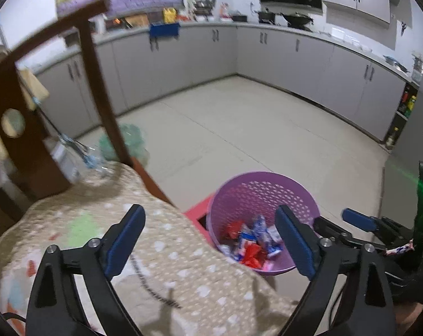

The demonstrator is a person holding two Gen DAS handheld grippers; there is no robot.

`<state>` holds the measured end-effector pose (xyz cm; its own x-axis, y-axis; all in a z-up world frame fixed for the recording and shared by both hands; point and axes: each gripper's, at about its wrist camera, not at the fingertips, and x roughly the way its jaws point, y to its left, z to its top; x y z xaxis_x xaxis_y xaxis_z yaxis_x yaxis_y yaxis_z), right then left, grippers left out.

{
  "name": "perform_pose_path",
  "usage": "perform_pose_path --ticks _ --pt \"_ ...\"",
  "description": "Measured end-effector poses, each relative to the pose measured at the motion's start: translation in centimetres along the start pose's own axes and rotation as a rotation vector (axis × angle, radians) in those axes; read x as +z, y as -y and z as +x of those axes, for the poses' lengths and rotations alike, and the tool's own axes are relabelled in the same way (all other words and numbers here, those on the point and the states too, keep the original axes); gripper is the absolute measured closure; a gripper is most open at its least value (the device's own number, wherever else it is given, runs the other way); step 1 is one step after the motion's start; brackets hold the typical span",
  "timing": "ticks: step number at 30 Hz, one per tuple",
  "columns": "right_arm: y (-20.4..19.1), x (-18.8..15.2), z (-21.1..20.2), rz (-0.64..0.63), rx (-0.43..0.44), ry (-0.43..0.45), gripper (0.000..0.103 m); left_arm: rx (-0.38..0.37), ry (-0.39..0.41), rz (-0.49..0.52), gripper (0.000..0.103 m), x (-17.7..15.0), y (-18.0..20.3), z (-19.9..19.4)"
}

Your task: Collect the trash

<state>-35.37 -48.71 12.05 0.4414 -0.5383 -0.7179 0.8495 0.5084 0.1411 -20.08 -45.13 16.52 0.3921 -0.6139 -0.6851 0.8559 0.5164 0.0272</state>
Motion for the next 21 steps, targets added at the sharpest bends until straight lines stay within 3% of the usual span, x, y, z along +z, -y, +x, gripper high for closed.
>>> perform_pose_path --ticks 11,21 --pt "-2.5 -1.7 -4.8 -0.015 -0.005 0.026 0.031 0.113 0.175 0.005 0.005 -1.4 -1.9 -8.6" --pt "-5.8 -3.1 -9.0 -0.055 0.021 0.057 0.028 0.233 0.275 -0.124 0.0 -3.3 -5.8 -16.1"
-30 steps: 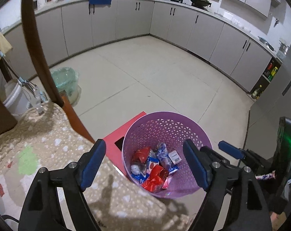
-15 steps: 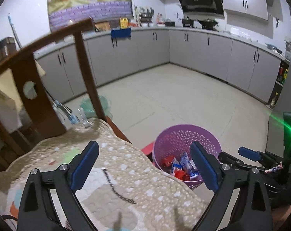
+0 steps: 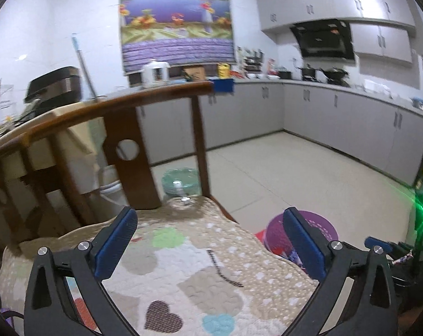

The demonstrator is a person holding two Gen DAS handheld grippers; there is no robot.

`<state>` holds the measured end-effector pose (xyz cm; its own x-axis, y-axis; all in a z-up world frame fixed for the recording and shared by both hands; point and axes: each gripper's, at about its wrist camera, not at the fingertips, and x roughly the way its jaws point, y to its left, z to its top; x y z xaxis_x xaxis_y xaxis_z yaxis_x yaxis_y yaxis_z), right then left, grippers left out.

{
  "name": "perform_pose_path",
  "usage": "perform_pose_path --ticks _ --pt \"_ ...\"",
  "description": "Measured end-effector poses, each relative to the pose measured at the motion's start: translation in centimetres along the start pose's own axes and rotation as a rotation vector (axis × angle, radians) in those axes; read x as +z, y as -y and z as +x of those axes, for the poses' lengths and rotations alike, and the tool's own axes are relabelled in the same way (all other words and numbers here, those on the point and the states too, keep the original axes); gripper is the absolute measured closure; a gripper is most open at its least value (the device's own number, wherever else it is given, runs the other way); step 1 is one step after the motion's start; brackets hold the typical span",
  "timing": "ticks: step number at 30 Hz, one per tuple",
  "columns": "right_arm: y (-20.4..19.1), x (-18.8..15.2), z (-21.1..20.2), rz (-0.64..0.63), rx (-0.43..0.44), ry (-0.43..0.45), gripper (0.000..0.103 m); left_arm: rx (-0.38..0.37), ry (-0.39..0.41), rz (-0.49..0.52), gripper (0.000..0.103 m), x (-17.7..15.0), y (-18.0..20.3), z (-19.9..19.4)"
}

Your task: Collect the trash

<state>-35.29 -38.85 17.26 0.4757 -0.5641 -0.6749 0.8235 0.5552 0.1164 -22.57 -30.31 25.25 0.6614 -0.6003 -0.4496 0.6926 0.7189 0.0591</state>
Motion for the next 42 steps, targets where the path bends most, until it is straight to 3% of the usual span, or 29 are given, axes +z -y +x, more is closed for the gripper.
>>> perform_pose_path --ticks 7,12,25,31,42 --pt "-0.1 -0.9 -2.1 0.017 0.006 0.009 0.026 0.065 0.017 -0.05 0.0 -0.1 -2.8 -3.0" --pt "-0.2 -1.5 -2.7 0.004 -0.002 0.004 0.026 0.053 0.015 -0.057 0.0 -1.0 -3.1 -4.5" --pt "-0.1 -4.1 -4.0 -0.054 -0.157 0.015 0.023 -0.105 -0.209 0.0 0.0 -4.6 1.3 0.2" --pt "0.3 -5.1 -3.1 -0.069 -0.205 -0.009 0.023 -0.096 -0.267 0.031 0.0 -6.2 2.3 1.3" --pt "0.5 -5.4 -2.7 -0.076 -0.182 -0.01 0.022 -0.072 -0.298 0.094 0.0 -7.0 4.2 1.7"
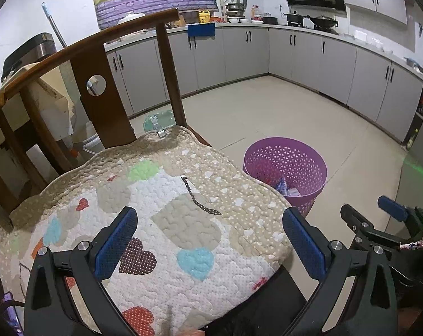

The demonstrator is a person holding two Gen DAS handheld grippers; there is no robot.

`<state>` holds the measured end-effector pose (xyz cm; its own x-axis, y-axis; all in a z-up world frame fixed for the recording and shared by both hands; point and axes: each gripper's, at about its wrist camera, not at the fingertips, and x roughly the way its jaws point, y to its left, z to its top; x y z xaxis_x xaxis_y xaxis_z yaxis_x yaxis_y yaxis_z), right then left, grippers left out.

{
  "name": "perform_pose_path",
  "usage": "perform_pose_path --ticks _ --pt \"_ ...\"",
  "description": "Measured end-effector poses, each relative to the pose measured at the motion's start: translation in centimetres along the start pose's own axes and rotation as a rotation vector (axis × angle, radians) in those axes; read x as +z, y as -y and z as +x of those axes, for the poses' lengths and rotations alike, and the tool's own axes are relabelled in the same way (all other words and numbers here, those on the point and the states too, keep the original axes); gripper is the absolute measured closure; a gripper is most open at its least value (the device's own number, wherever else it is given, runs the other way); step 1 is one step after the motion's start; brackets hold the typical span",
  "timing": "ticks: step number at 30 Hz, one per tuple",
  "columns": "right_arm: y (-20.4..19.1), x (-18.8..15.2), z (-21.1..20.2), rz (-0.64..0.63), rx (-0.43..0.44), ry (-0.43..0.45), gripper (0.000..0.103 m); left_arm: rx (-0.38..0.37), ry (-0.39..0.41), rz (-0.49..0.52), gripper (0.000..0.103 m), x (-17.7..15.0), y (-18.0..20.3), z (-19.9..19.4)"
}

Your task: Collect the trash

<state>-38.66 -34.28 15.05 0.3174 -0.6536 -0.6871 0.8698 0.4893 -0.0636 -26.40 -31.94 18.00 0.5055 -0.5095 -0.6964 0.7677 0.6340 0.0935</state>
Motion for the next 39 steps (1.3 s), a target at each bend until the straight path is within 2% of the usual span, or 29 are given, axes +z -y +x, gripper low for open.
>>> perform_pose_path --ticks 7,20,39 --pt "-0.3 0.0 -0.5 -0.017 -0.018 0.032 0.021 0.005 -0.012 0.034 0.0 -0.1 0.6 0.3" --pt "-0.3 0.2 -0.5 -0.014 -0.017 0.04 0.021 0.003 -0.031 0.044 0.0 0.0 1.0 0.8" --pt "0.6 0.1 -0.5 0.016 -0.037 0.051 0.02 -0.038 -0.066 0.078 0.0 -0.3 2.2 1.4"
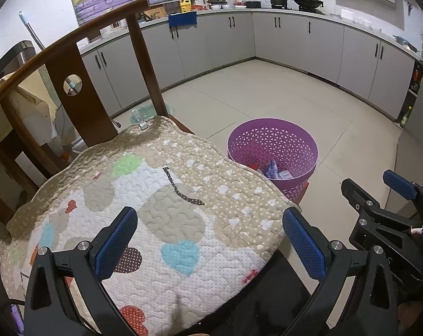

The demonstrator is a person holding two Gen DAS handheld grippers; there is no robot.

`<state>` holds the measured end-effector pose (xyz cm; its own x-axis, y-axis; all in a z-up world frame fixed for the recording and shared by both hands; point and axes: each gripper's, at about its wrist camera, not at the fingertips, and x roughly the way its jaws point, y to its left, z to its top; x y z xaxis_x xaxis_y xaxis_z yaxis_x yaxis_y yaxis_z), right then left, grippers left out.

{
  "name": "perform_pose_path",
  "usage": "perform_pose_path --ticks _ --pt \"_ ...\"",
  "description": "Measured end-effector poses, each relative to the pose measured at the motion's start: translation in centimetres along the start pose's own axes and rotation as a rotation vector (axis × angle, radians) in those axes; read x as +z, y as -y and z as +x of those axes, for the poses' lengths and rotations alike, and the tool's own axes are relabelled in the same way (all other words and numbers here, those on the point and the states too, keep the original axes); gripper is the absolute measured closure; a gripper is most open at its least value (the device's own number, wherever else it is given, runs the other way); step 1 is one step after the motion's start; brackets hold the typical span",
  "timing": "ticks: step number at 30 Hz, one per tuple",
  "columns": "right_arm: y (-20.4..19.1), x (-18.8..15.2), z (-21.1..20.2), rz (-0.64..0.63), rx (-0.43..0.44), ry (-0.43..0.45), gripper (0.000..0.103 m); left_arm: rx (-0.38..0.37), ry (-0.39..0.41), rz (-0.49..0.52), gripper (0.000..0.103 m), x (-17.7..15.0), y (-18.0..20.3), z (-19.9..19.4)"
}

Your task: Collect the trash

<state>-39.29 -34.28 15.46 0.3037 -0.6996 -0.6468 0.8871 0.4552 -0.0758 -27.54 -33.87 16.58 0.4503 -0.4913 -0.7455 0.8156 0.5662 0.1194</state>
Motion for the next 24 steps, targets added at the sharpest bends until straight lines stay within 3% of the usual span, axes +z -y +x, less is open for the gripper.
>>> perform_pose_path --ticks 24 --pt "0.49 -0.14 0.2 0.02 0.006 -0.002 0.019 -0.042 -0.04 -0.003 0.0 -0.34 0.32 0.68"
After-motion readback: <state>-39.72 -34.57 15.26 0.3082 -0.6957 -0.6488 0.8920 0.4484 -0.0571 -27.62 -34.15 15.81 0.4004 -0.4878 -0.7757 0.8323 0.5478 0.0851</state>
